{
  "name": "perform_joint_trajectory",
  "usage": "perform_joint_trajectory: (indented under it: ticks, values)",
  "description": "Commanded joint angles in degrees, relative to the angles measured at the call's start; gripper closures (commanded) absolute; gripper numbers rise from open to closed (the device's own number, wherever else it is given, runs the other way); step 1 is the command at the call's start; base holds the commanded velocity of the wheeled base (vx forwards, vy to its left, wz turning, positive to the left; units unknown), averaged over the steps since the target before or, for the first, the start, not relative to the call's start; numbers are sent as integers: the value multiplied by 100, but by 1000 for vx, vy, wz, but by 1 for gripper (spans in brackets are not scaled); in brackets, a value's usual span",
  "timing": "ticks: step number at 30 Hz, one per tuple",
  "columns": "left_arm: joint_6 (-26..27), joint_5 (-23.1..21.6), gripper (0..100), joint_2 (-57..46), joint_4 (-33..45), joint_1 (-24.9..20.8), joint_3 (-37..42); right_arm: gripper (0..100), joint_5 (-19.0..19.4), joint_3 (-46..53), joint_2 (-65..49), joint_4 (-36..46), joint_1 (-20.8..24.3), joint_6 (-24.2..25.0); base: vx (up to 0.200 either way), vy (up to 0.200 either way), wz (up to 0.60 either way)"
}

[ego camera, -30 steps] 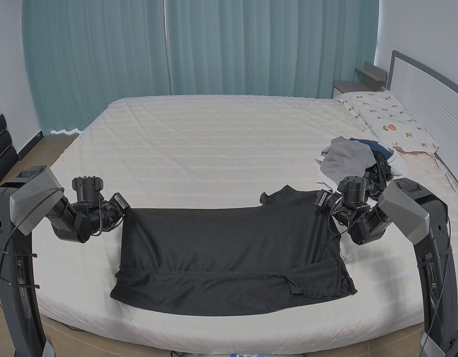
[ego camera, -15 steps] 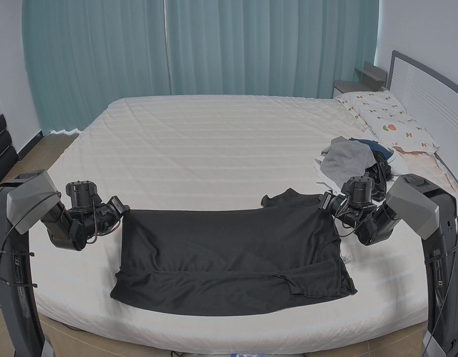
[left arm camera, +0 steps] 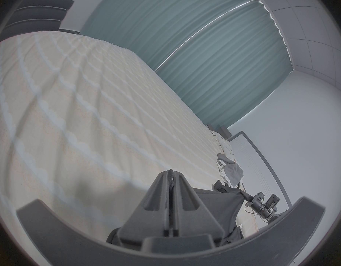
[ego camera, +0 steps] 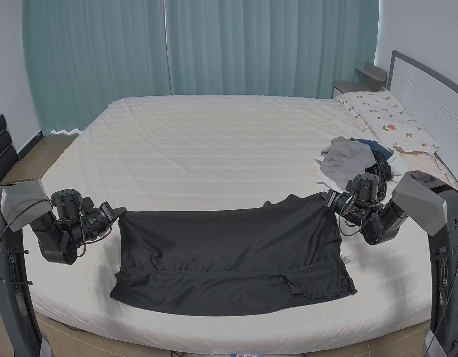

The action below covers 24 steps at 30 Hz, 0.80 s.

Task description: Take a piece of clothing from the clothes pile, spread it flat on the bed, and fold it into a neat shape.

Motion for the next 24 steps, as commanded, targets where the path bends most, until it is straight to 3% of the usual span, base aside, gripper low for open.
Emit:
perform_joint_trajectory:
  ticks: [1,6,12,19,24]
  values:
    - [-3,-9,100,4,-20,65,60,100,19,108,-69,-39,-4,1,0,0,0]
    - [-56,-27,100,21,-20,144,8,100,63,372,-175,-109,-56,-8,0,0,0]
    - [-65,-361,100,-23,-20,223,87,100,591,811,-526,-118,-144,18,0,0,0]
    - [-65,-431,100,-14,-20,285,87,100,687,916,-684,-109,-259,27,0,0,0]
    - [-56,-712,100,-58,-20,346,201,100,1013,1277,-834,-127,-338,45,0,0,0]
